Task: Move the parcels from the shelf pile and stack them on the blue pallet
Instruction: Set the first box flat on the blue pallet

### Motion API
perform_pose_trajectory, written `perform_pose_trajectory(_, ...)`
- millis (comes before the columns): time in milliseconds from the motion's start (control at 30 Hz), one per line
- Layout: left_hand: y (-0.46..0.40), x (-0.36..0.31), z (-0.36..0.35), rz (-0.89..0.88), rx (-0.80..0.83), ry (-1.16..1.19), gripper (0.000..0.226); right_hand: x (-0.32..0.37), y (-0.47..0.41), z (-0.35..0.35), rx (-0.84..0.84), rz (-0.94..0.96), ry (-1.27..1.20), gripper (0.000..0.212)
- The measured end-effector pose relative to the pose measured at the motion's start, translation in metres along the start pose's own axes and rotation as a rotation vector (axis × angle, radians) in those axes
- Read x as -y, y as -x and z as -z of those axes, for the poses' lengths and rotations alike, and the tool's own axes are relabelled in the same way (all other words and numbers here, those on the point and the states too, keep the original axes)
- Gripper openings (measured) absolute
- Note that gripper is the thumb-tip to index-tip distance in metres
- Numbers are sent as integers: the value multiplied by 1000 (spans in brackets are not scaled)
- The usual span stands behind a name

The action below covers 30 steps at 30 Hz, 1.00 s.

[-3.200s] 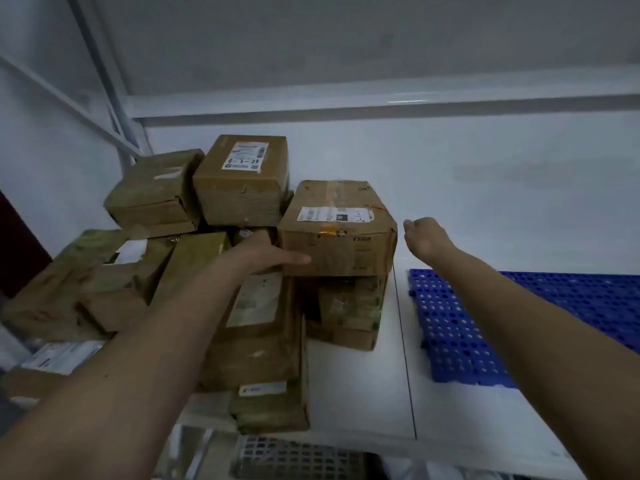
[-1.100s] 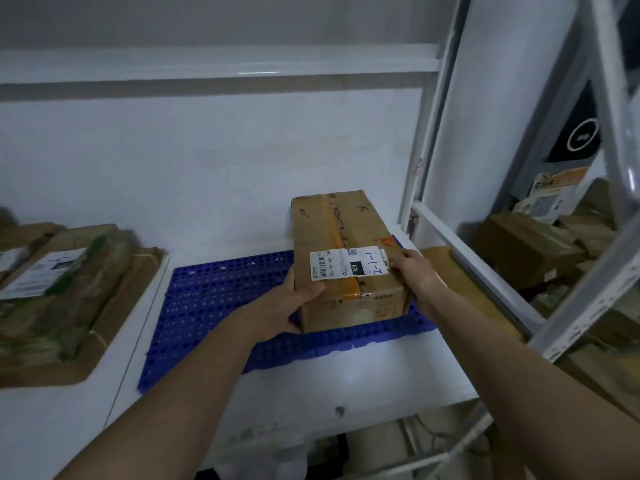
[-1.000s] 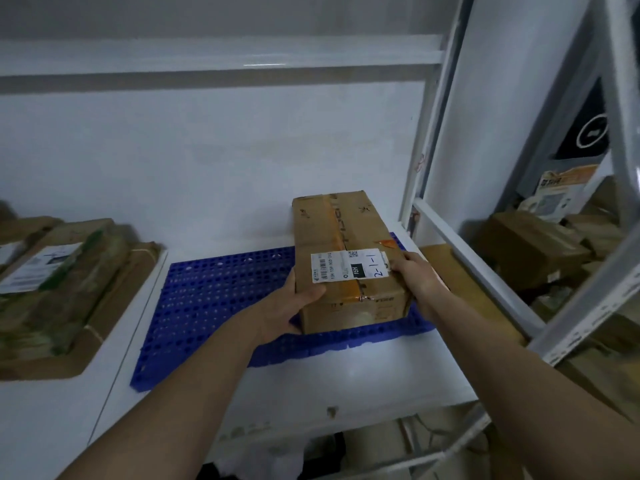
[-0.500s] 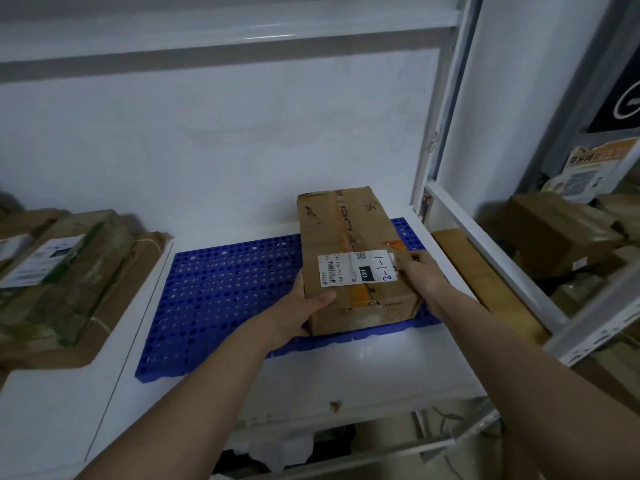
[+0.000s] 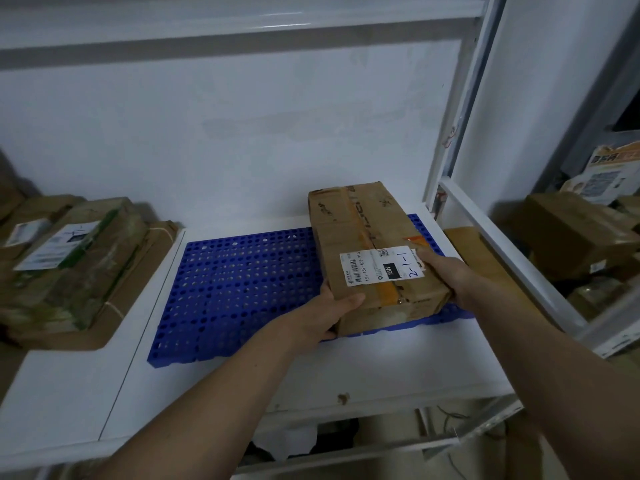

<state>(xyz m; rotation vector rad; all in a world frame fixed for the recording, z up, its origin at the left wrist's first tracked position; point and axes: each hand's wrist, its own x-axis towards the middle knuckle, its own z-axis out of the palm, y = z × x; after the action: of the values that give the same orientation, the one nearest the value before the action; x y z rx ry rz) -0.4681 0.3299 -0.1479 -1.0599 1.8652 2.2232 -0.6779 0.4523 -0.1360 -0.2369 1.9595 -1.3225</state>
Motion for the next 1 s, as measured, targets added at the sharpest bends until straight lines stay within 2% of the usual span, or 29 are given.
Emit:
perform_pose_trajectory(167,2,1,1,13,12,-1,83,1,4,0,10,-7,49,37)
perform_pose_trajectory(367,1,0,7,38,52,26,74,1,9,-2,16,-27,53,44)
perform_pose_trajectory(433,3,-8,24,62,106,4,65,-2,13,-2,36,-52,123,45)
perform_pose_trajectory(500,6,-20,51,78,126,-21,57,-3,19,-1,142,-89,267,54)
perform_pose_trajectory(567,7,-33,76,63,23,-9,53,-1,27,0,336,-136,423,65)
perform_pose_trajectory(600,7,-39,84,37,-112,9,54,0,31,-1,429,-155,472,68)
perform_pose_trajectory(633,5,-43,89,-3,-315,19,59,1,33,-2,474,-157,490,68)
perform_pose_trajectory(700,1,-44,90,-86,-779,30,71,3,32,-6,377,-83,461,65)
perform_pose_trajectory(733,0,-40,85,-102,-927,50,76,4,29,-8,266,-21,420,64)
perform_pose_trajectory(767,0,-35,76,-92,-986,88,81,3,25,-11,151,31,369,61)
perform_pose_trajectory(800,0,-29,65,-63,-975,139,83,3,20,-13,46,64,312,58)
perform_pose_trajectory(900,-3,-9,26,3,-765,266,85,6,2,-16,-181,155,211,58)
perform_pose_trajectory(1000,-6,2,-1,-31,-636,276,115,12,-8,-16,-240,178,189,61)
